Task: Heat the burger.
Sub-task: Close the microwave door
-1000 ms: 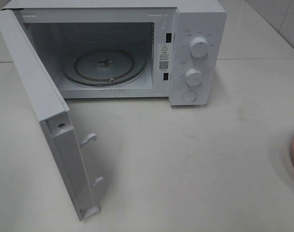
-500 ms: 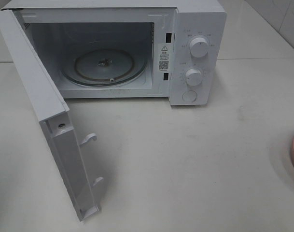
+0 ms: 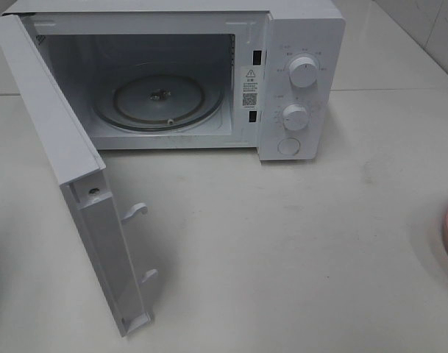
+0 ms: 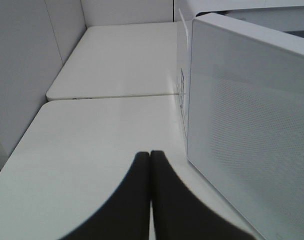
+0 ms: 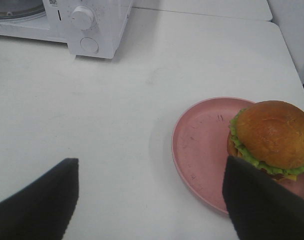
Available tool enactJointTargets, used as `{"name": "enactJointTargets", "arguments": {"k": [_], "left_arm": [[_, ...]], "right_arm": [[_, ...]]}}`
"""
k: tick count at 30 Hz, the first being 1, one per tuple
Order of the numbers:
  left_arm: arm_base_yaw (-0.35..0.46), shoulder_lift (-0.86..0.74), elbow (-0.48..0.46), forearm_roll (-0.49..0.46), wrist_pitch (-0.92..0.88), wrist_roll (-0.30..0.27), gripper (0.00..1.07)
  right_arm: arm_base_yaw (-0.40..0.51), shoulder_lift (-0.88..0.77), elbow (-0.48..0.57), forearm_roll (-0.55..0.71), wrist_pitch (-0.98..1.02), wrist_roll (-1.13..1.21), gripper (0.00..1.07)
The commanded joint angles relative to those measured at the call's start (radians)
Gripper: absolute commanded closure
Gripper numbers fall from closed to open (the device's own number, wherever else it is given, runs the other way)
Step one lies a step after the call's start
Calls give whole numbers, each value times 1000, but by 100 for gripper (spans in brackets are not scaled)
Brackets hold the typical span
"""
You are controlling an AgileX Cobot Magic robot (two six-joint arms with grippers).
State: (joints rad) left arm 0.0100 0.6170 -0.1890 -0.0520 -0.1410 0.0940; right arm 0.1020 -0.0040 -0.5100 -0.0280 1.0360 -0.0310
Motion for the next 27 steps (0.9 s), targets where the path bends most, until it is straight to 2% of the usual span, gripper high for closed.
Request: {"name": "enactJointTargets", "arguments": {"k": [1,3,6,7,8,9,10,11,12,13,14,15,16,18,25,27], "left_arm": [[-4,42,19,0,-129,3,107],[-4,110,31,21,-246,3,107],[-4,135,31,42,-279,3,107],[-4,181,31,101,-328,-13,107],[-4,234,31,168,-362,-58,107],[-4,234,31,168,-362,-58,107],[-4,283,31,236,-388,-120,107],[-4,283,31,236,-388,-120,107],[-4,309,31,278,-405,-158,107],[-4,354,31,360,-461,-224,107],[-4,354,31,360,-461,-224,107],[-4,397,31,434,-531,-276,107],[-4,397,31,434,-531,-276,107],[-4,470,29,521,-635,-322,107],[-6,584,17,582,-747,-350,107],[-34,603,2,579,-751,-347,107]], "right_arm": [[-8,-26,3,-5,-7,-15,31],[-8,-26,3,-5,-7,-15,31],[-8,-26,3,-5,-7,-15,31],[-8,-26,3,-5,-7,-15,31],[-8,-26,3,-5,-7,-15,31],[-8,-26,3,-5,-7,-15,31],[-8,-26,3,-5,-7,-15,32],[-8,-26,3,-5,-7,-15,32],[-8,-26,3,-5,-7,-15,32],[-8,-26,3,-5,-7,-15,32],[-8,-26,3,-5,-7,-15,32],[-8,-26,3,-5,-7,-15,32],[-8,-26,3,-5,-7,-15,32],[-8,-26,3,-5,-7,-15,32],[-8,-26,3,-5,-7,-15,32],[-8,-26,3,-5,-7,-15,32]]}}
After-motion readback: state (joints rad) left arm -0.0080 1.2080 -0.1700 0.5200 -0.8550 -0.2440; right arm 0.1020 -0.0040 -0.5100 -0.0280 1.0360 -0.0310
